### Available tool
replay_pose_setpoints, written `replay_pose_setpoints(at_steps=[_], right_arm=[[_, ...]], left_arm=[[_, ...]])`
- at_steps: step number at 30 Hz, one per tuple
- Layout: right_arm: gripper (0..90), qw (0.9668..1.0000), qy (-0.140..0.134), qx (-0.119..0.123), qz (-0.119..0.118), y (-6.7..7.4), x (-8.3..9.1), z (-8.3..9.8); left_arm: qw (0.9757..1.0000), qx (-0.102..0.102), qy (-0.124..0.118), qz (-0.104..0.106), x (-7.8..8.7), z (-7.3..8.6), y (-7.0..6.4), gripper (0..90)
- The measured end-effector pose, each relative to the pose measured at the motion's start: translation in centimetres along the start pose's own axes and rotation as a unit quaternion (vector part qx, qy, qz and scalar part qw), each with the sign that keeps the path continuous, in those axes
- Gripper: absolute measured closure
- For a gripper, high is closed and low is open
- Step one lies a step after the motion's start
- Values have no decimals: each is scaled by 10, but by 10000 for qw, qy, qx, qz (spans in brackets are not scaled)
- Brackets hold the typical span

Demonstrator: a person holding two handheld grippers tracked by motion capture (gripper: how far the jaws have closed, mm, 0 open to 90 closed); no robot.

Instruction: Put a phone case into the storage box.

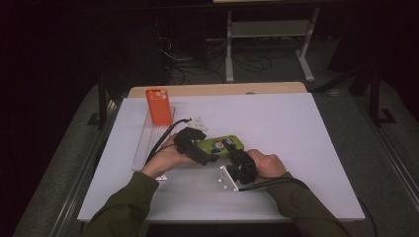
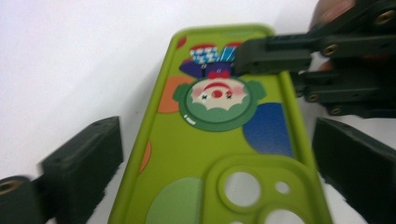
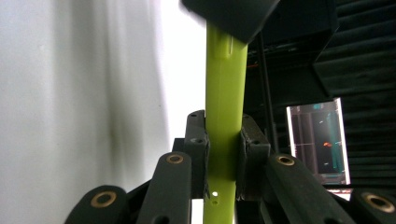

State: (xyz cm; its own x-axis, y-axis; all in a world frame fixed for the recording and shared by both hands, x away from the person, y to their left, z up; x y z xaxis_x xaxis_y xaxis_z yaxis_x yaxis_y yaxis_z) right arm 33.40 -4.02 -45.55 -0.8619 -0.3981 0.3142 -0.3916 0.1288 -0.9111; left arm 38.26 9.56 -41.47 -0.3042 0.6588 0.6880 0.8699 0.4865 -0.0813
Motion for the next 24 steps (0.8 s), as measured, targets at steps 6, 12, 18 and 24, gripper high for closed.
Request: replay_pose_setpoints(at_steps=[6,12,18,24], right_arm=[[764,9972,83,-667,-312,-5,1,5],[764,9860,118,-1512,-698,-15,0,15],[763,9564,111,-2722,-1052,-23,-2,24],[763,9065,154,-3955,-1467,-28,-3,33]], left_arm=[[9994,71,-316,-75,15,-3,9,0],[9982,138,-561,-164,25,-4,17,0],[9972,180,-692,-239,27,-5,22,0],[9953,459,-803,-280,27,-7,21,0]])
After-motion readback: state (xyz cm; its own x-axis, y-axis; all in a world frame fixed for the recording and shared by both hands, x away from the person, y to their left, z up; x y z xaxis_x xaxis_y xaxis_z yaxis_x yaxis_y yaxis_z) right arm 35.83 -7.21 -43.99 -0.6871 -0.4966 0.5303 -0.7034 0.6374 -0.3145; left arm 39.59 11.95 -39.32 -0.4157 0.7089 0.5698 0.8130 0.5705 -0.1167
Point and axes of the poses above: each handheld gripper's, and its own axes: x roughly backward along the jaws, z roughly out of its underside, y roughly to its left, the point moved 5 cm from there along -x, roughly forward along the jaws, and after that the axes turned 3 degrees about -z, right-handed, at the moved point
